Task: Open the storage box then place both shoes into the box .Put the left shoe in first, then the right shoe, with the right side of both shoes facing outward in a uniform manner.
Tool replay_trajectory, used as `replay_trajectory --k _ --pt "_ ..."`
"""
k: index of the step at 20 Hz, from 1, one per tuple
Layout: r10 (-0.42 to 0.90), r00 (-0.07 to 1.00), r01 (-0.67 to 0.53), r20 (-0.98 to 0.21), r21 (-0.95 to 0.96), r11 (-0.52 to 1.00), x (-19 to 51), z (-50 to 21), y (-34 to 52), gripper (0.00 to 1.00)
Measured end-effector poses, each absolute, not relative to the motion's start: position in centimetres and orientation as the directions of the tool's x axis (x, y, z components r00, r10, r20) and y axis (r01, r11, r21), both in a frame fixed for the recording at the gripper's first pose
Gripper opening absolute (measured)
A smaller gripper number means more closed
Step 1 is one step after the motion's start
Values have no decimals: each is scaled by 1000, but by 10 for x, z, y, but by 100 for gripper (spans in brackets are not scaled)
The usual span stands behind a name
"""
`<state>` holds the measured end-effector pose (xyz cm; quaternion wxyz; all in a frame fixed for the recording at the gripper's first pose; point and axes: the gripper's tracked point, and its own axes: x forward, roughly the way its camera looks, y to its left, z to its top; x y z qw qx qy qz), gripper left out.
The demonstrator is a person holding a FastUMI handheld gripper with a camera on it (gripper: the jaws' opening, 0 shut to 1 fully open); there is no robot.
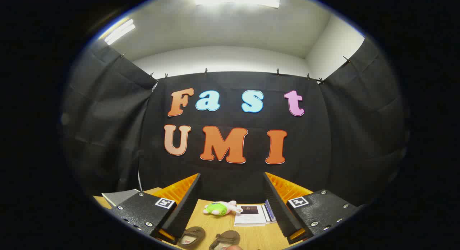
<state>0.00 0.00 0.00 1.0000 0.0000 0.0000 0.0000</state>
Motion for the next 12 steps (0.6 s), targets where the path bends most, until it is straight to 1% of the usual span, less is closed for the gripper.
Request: replay_trajectory --k 12 --pt "54 998 -54 -21 23 998 6 -7 20 99"
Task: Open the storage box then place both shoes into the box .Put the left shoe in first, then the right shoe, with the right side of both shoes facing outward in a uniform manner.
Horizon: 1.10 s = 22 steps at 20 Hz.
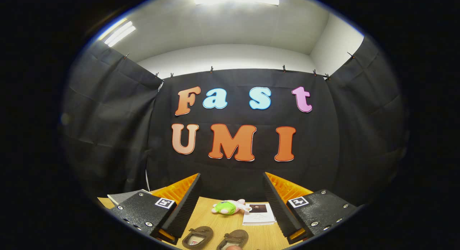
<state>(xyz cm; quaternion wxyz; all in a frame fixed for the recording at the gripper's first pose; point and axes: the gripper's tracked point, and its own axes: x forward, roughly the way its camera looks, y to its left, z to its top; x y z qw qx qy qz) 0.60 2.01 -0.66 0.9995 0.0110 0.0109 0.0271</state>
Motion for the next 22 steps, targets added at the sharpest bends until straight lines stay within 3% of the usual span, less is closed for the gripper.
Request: replay_trajectory --k 7,16,22 --pt "91 994 -88 -56 47 995 11 -24 35 99" --pt "240 946 -200 -216 190 961 20 -88 86 99" --pt "379 852 -274 -361 309 911 26 -146 144 98"
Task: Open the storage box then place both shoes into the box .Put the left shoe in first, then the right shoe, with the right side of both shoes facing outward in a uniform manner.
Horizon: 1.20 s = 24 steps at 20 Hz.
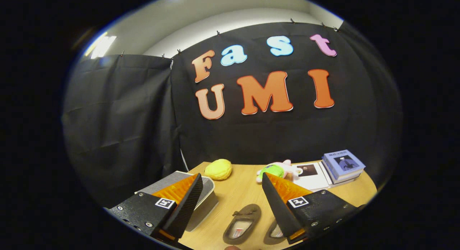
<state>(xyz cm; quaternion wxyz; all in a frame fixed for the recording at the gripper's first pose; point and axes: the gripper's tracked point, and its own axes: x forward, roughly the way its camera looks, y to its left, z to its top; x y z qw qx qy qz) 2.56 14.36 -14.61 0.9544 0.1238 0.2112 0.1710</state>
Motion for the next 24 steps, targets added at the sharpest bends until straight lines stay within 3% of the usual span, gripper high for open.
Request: replay_trajectory --k 8,17,24 --pt "556 686 -316 -470 496 809 24 -217 219 99" --pt "730 527 -328 -435 689 647 23 -248 281 96" --pt "799 434 -238 -416 803 547 20 -274 307 93"
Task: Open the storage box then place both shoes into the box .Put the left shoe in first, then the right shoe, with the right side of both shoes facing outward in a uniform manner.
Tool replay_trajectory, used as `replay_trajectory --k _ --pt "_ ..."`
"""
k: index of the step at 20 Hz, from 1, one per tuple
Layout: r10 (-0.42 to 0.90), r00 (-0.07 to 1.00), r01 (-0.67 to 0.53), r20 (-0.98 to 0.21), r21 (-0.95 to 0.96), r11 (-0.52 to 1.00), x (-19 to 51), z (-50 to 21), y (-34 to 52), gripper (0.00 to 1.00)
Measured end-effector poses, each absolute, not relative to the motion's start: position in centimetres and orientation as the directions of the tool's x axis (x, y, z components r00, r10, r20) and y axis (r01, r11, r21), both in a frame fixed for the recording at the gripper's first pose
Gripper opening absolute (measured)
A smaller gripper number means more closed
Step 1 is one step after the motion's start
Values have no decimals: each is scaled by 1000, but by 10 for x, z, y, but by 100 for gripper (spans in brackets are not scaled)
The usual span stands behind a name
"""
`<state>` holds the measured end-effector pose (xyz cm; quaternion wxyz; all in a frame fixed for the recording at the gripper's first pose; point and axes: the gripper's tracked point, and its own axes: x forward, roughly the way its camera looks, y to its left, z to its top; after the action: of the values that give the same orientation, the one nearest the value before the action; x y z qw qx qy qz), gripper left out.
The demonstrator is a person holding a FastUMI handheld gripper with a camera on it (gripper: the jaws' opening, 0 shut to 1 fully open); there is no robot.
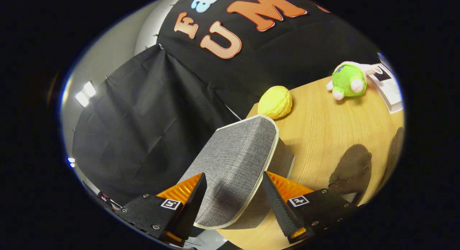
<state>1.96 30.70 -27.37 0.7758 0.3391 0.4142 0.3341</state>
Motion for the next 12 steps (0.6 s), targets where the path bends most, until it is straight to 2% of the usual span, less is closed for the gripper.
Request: replay_trajectory --k 7,12 --pt "826 403 -184 -394 849 495 26 -297 326 92" --pt "857 400 -80 -325 919 386 26 -306 332 92"
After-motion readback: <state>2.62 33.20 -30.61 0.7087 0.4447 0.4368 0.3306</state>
